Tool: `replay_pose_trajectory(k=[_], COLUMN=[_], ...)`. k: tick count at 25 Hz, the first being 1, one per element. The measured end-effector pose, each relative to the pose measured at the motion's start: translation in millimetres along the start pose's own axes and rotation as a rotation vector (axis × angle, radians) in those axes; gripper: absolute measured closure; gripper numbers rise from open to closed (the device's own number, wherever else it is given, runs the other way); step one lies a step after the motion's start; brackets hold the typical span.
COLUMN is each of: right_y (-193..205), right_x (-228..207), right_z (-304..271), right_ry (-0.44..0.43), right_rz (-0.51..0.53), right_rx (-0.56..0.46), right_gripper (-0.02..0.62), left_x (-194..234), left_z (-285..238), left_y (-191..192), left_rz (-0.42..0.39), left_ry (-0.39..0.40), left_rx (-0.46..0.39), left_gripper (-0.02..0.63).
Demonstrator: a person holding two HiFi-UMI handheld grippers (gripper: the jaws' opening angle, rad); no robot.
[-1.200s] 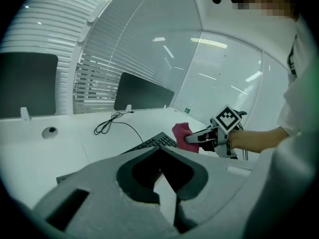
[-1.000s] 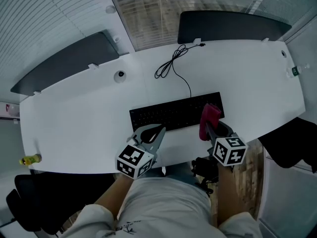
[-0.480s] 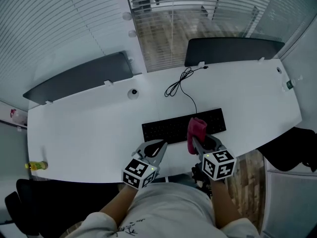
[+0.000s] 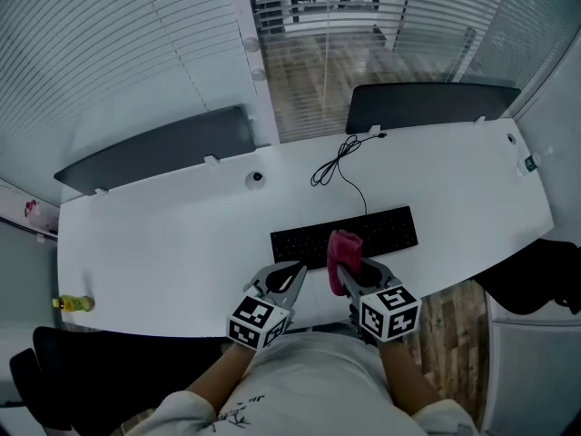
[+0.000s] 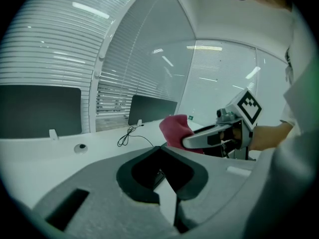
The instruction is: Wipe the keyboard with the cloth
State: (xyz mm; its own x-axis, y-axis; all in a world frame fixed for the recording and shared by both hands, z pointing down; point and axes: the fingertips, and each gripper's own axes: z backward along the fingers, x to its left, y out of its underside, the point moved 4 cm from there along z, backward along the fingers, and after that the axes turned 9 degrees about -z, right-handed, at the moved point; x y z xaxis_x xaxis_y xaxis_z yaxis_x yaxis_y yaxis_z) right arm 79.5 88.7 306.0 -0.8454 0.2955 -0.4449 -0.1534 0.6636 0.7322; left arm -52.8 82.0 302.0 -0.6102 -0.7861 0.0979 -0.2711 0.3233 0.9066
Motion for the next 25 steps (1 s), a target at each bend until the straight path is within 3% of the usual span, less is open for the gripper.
replay_pose_trajectory(k=[11, 25], right_y=[-11, -7], right_x=[26, 34], right_z=[-9, -16], right_ry=[-0.070, -0.092], right_rz=[0.060, 0.111], right_rx=[-0.005, 0.018], right_gripper=[0.514, 0.515], left_x=[10, 13], left_z=[10, 14], left_y=[-9, -8], left_rz=[0.004, 0.005], left_ry=[-0.055, -0.070], left_rx=[-0.032, -0.038], left_gripper=[0.595, 0.595])
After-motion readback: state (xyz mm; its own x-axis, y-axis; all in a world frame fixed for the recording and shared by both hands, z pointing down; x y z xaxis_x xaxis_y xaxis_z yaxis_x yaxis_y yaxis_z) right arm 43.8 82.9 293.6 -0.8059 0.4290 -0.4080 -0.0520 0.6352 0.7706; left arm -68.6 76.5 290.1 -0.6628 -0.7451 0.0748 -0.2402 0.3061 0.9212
